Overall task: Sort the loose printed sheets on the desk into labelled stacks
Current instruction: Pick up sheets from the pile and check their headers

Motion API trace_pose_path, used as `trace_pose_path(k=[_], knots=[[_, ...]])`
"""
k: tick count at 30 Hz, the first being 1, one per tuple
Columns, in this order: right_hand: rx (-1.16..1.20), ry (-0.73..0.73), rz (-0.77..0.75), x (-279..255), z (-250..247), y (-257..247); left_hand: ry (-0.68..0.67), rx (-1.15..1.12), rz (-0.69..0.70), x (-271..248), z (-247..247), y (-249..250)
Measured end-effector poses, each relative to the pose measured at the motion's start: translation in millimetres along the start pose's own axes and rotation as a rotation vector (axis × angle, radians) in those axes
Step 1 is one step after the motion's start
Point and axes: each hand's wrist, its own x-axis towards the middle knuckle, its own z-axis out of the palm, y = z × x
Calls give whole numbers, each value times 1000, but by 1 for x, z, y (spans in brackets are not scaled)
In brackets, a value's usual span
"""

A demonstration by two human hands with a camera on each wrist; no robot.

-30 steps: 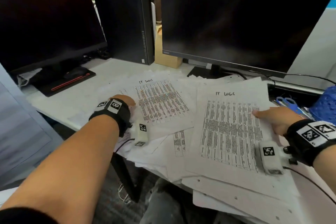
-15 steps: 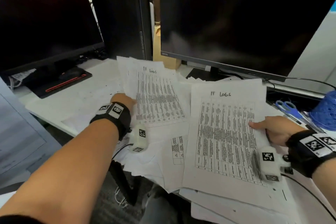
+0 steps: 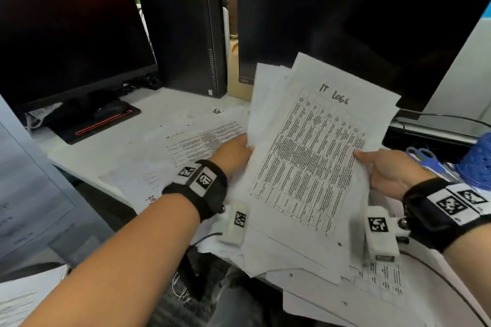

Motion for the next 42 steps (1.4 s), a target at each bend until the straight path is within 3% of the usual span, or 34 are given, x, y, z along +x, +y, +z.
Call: trace_pose_path(k=[4,7,12,15,22,27,36,38,42], knots=[[-96,-31,16,-5,-1,5,-150,114,31,9,7,0],[-179,29,58,-6,-14,1,-174,231,-9,14,-9,-9],[-229,174,118,3,-48,4,-205,777,-190,23,-50,-42],[-256,192,150,18,-64,18,-288,928,-221,17,-51,-54],[-257,219,162,14,-49,30,-376,1062,-100,1,-32,-36],[-190,169,165,12,-49,27,-190,959,-208,25,-56,-33],[-143,58,173,14,-48,25,58,797,-512,70,-83,-89],[-158,38,170,16,-51,28,60,778,-528,80,-85,-100],[-122,108,150,20,-55,30,-70,700,-490,73,-87,-90]])
